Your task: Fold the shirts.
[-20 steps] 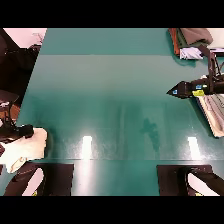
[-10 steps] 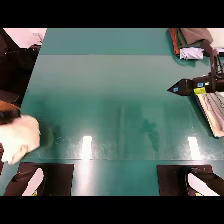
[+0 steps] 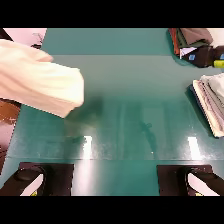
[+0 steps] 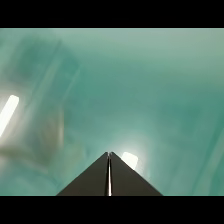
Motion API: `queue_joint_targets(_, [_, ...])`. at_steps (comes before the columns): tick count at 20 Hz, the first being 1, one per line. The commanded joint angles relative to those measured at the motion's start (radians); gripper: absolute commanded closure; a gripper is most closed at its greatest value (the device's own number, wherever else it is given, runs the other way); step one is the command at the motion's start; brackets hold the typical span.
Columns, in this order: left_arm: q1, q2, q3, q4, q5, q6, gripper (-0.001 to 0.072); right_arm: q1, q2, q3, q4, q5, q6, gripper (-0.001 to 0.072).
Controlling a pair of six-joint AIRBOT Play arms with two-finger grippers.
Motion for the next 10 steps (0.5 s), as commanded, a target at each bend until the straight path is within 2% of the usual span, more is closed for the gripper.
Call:
queue_joint_targets(1, [-0.142, -0.062, 0.069, -0.090, 0.016, -0.005, 0.0687, 0.000, 0.000, 0.057, -0.001, -0.028, 0.001, 0.0691])
queue_joint_targets(10, [-0.389, -0.469, 0.065, -0.285, -0.021, -0.005, 0.0684, 0.000, 0.000, 0.058, -0.003, -0.019, 0.000, 0.0691])
